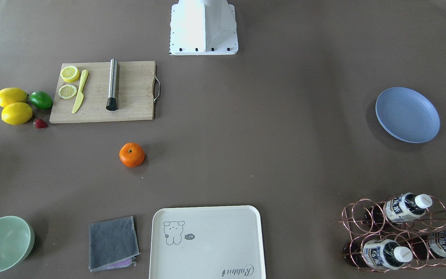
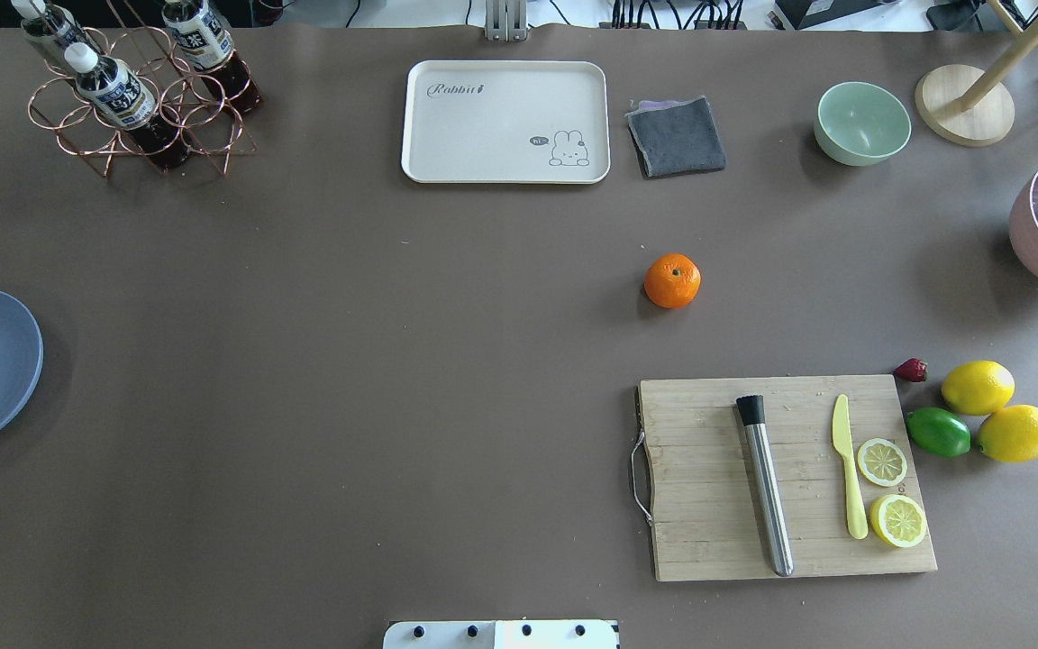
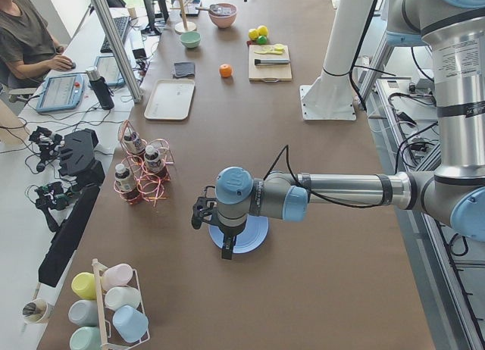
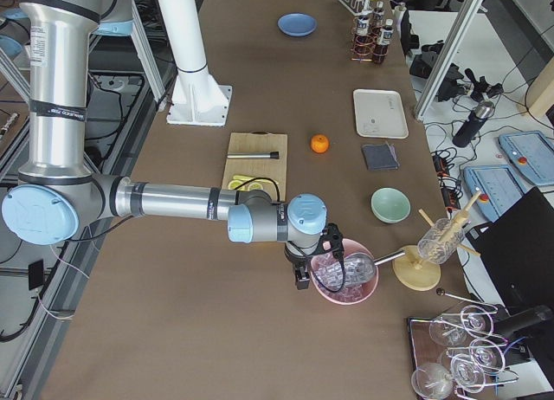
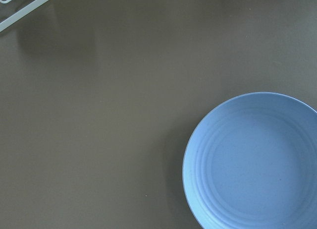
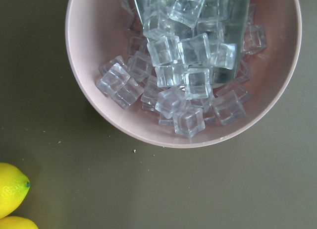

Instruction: Pick orange to plate

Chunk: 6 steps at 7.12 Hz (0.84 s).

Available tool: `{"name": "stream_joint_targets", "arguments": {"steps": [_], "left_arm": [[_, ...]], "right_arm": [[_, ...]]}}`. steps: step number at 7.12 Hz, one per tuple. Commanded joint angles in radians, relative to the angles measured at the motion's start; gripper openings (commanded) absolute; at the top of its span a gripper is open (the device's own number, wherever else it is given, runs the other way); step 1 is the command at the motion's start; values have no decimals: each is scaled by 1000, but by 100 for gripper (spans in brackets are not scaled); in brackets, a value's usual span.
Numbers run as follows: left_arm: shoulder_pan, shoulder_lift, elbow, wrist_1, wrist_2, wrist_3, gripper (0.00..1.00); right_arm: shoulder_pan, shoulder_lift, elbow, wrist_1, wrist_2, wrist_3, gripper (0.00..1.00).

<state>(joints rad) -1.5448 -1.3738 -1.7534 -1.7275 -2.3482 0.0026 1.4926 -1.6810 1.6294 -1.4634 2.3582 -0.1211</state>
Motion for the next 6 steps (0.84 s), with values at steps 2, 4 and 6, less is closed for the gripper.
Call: {"name": "stream_joint_targets", "arguments": {"steps": [2, 4, 6], "left_arm": [[0, 1, 20, -10, 0, 5, 97], [12, -8, 85, -85, 1, 0, 97], [82, -10, 251, -334, 1, -85, 97]], "right_arm": [[0, -8, 0, 0, 0, 0, 100], [0, -6, 0, 2, 0, 0, 100], [-6, -5, 1, 0, -2, -2, 100]]}}
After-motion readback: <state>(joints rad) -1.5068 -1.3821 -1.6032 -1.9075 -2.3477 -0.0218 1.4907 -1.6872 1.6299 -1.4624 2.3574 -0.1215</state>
